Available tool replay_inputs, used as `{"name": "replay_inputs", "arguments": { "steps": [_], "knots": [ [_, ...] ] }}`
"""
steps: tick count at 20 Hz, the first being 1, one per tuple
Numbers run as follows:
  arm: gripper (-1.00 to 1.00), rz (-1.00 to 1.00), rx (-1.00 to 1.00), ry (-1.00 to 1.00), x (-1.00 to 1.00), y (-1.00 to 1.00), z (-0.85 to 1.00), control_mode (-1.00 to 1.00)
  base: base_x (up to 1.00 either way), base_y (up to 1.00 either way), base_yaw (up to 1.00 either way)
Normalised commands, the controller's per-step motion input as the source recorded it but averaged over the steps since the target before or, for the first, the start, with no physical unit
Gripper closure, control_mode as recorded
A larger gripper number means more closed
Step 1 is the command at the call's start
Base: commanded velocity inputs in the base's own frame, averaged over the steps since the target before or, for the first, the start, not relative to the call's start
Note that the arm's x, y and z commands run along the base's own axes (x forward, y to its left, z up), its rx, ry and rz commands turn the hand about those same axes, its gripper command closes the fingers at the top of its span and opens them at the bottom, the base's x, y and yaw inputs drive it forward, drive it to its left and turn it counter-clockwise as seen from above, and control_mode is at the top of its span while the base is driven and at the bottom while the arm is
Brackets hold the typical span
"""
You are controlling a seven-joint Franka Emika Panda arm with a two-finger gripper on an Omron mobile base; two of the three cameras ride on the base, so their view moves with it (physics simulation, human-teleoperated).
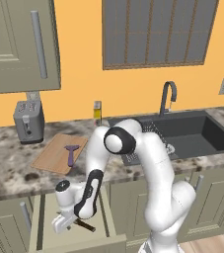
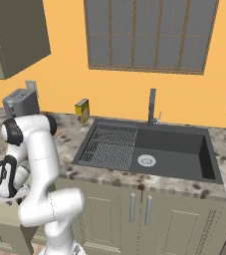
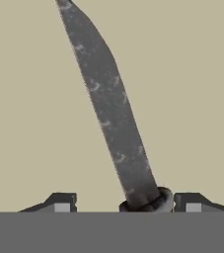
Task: Open the drawer on the left and place the cutting tools on the cutting board.
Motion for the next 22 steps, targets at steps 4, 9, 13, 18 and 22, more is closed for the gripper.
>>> {"name": "replay_inputs", "arguments": {
  "steps": [4, 9, 13, 18, 22],
  "knots": [
    [1.00, 0.06, -0.05, 0.05, -0.11, 0.16, -0.62, -1.00, 0.00, 0.00, 0.00],
    [1.00, 0.02, -0.09, 0.00, -0.10, 0.05, -0.42, -1.00, 0.00, 0.00, 0.00],
    [1.00, 0.03, -0.12, -0.01, -0.40, 0.00, -0.36, -1.00, 0.00, 0.00, 0.00],
    [1.00, 0.01, -0.01, -0.11, -0.54, 0.00, 0.09, -1.00, 0.00, 0.00, 0.00],
    [1.00, 0.00, 0.04, -0.10, -0.12, 0.00, 0.90, -1.00, 0.00, 0.00, 0.00]
  ]
}}
